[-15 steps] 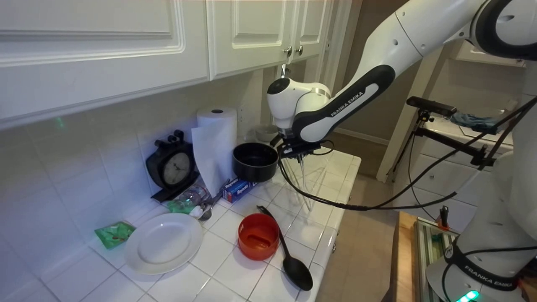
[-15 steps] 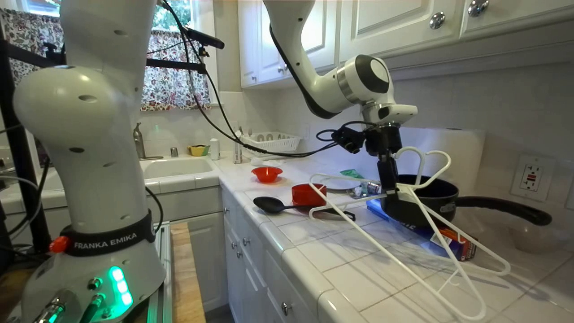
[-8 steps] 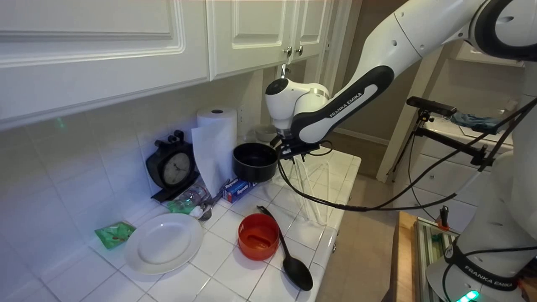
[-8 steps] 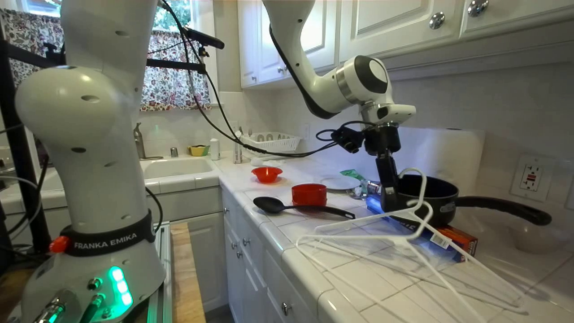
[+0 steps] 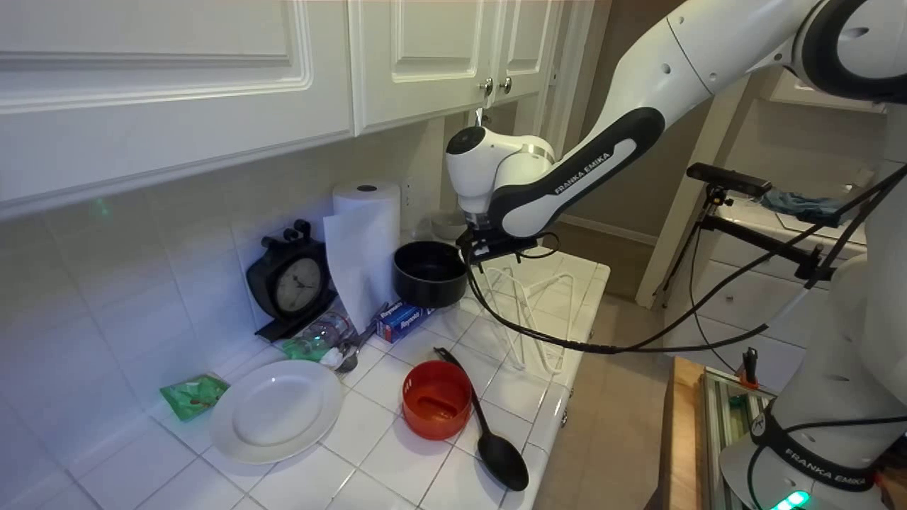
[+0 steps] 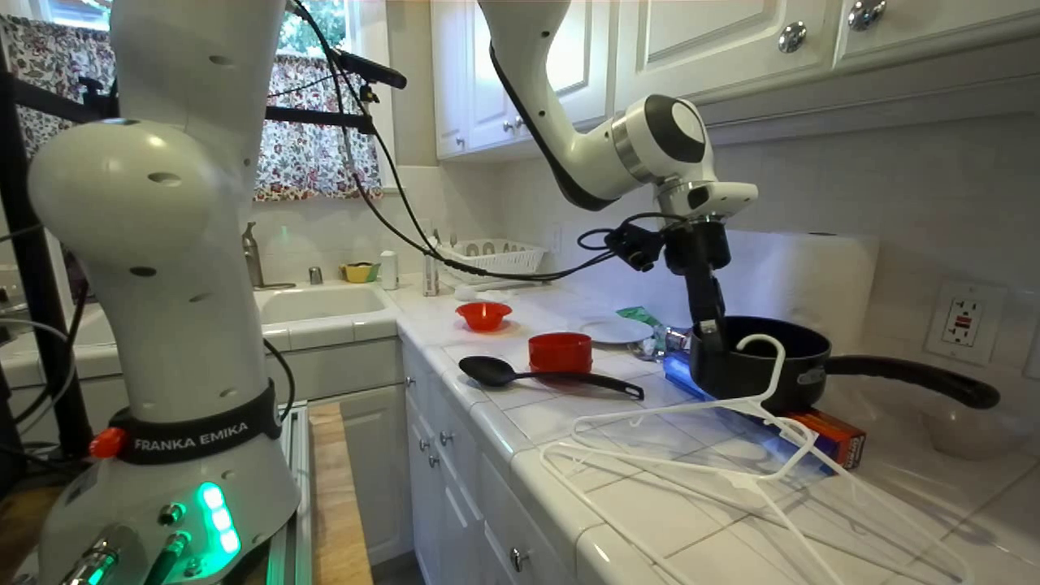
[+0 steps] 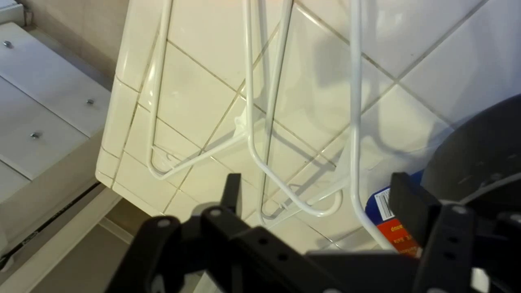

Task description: Put the white hangers on the counter

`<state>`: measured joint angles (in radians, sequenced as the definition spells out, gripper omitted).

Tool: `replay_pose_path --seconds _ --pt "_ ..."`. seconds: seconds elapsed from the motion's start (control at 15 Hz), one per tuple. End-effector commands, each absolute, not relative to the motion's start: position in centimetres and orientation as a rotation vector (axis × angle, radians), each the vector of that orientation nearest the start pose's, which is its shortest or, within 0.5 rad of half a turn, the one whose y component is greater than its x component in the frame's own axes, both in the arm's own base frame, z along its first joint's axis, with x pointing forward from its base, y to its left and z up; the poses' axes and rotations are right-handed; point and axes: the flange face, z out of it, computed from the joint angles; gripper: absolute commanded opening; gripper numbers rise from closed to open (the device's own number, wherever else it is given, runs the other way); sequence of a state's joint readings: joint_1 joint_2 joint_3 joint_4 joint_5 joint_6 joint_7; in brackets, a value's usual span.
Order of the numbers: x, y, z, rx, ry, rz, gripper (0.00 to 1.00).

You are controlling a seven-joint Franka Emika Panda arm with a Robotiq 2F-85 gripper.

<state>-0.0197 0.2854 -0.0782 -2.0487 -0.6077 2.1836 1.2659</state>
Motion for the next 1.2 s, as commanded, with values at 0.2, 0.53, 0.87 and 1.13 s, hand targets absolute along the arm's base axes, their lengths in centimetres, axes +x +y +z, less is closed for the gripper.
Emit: replay_pose_path --seconds 0.2,0.53,0.87,1.13 --pt "57.7 -7.6 29.5 -3.257 1.587 -0.216 1.0" --pt "57.4 -7.0 28.7 -3.356 1.403 -0.212 1.0" --pt "56.7 -5.8 27.1 -3.399 1.369 -0.215 1.0" --pt "56.6 -5.7 25.7 -3.413 1.357 -0.172 1.0"
